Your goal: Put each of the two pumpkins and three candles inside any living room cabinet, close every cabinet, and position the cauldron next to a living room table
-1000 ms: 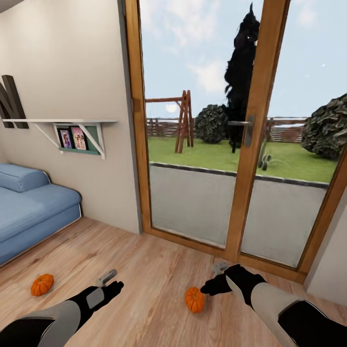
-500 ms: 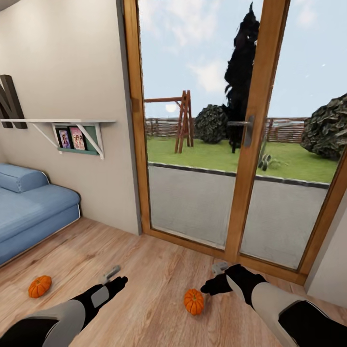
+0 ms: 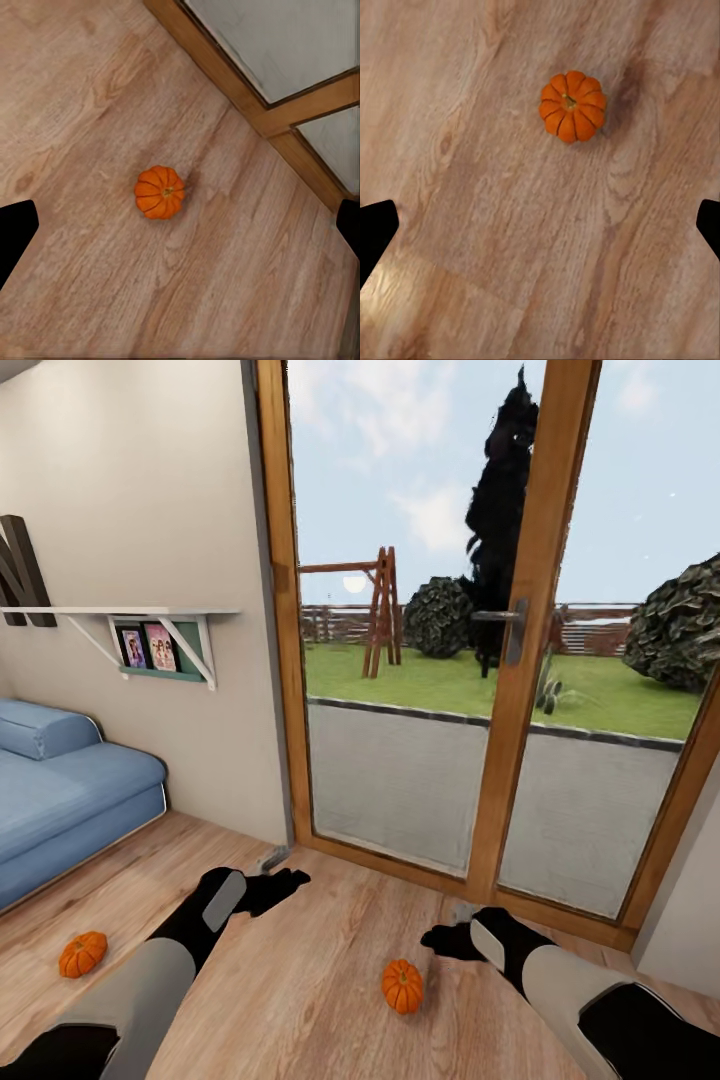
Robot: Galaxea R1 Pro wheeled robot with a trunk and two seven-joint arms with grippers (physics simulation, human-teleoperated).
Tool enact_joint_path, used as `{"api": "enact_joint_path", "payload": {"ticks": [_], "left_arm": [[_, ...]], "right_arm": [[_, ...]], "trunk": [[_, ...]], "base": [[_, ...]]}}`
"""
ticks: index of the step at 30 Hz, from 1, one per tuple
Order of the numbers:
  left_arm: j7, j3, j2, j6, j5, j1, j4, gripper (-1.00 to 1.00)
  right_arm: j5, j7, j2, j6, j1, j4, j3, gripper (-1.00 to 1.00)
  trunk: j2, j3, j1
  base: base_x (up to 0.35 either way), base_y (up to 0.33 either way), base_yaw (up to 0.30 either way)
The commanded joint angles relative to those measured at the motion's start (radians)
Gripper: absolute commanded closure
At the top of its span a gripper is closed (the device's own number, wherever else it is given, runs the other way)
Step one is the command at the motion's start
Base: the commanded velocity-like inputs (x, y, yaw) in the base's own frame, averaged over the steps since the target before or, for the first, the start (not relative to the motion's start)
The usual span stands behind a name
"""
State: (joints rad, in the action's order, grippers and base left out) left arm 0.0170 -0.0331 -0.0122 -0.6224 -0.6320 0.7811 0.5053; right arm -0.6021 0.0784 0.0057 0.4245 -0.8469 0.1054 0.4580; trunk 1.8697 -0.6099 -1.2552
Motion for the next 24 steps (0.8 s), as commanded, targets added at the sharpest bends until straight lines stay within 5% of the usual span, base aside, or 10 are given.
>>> {"api": "enact_joint_path", "payload": {"ticks": [1,3,8,12,13,15,21,24], "left_arm": [[0.004,-0.002,-0.001,-0.005,-0.004,0.001,0.003,-1.00],[0.026,-0.002,-0.013,-0.011,-0.006,0.003,0.006,-1.00],[0.072,-0.002,-0.045,-0.035,-0.007,0.005,0.020,-1.00],[0.090,0.000,-0.069,-0.078,-0.012,0.006,0.124,-1.00],[0.091,0.002,-0.073,-0.087,-0.032,0.006,0.200,-1.00],[0.092,0.002,-0.075,-0.089,-0.065,0.006,0.258,-1.00],[0.095,-0.013,-0.090,-0.089,-0.188,0.006,0.364,-1.00],[0.100,-0.043,-0.108,-0.085,-0.198,0.006,0.367,-1.00]], "right_arm": [[-0.018,0.001,0.000,0.004,-0.001,0.000,0.005,-1.00],[-0.062,0.003,-0.002,0.004,-0.001,0.000,0.005,-1.00],[-0.087,0.040,-0.021,0.011,-0.001,-0.001,0.004,-1.00],[-0.157,0.093,-0.059,0.072,-0.001,-0.002,0.004,-1.00],[-0.226,0.102,-0.066,0.095,-0.001,-0.002,0.004,-1.00],[-0.264,0.107,-0.068,0.104,-0.001,-0.001,0.005,-1.00],[-0.305,0.164,-0.070,0.113,-0.001,0.002,0.008,-1.00],[-0.306,0.182,-0.070,0.115,-0.001,0.001,0.009,-1.00]], "trunk": [[0.001,-0.001,0.000],[0.001,-0.001,0.000],[0.001,-0.001,0.000],[0.001,-0.001,0.000],[0.001,-0.001,0.000],[0.001,-0.001,0.000],[0.001,-0.001,0.000],[0.001,-0.001,0.000]], "base": [[0.000,0.000,0.000],[0.000,0.000,0.000],[0.000,0.000,0.000],[0.000,0.000,0.000],[0.000,0.000,0.000],[0.000,0.000,0.000],[0.000,0.000,0.000],[0.000,0.000,0.000]]}}
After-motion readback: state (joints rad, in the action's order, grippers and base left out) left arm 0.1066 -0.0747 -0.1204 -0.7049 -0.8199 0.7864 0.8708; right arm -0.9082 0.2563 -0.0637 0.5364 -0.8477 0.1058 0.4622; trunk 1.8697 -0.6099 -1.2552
